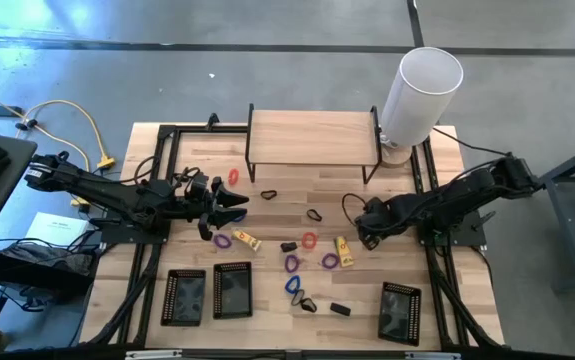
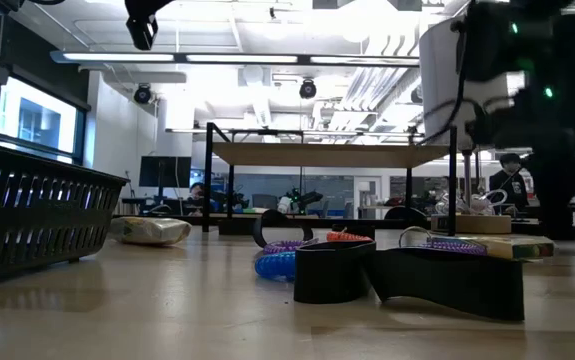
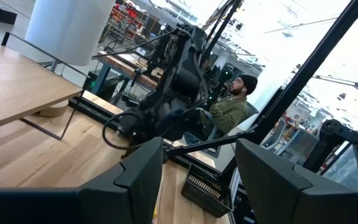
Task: Pick & Place Office Desk Supplies
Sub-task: Put the black rubber band into the right black basket
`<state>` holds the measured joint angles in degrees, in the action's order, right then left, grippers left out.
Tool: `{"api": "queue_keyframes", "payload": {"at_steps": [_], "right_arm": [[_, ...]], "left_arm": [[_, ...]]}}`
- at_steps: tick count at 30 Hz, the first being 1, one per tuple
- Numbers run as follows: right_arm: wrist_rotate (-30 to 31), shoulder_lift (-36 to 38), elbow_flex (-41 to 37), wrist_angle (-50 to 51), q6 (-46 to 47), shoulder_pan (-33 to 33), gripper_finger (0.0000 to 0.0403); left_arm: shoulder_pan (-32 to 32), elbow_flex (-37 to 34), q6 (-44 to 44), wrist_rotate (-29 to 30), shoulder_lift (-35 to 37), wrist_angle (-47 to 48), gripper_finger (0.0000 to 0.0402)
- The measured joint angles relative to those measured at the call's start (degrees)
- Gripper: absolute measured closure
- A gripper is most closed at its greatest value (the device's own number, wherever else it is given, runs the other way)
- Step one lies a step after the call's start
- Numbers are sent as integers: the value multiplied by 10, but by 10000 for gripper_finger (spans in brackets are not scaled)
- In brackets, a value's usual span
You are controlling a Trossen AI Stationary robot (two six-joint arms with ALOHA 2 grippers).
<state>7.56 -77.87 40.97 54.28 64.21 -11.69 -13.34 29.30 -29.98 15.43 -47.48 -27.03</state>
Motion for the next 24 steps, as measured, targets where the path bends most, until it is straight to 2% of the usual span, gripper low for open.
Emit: {"api": "queue_keyframes", "payload": {"at_steps": [8, 12, 19, 24], "right_arm": [[-18, 1, 164, 229, -14, -38, 399], [-33, 1, 254, 296, 2, -70, 399], [-36, 1, 381, 338, 98, -156, 399], [-127, 2, 425, 310, 151, -241, 399]], "left_arm": [[5, 0, 0, 0, 0, 0, 205], [21, 0, 0, 0, 0, 0, 205], [57, 0, 0, 0, 0, 0, 205], [71, 0, 0, 1, 0, 0, 205]]}}
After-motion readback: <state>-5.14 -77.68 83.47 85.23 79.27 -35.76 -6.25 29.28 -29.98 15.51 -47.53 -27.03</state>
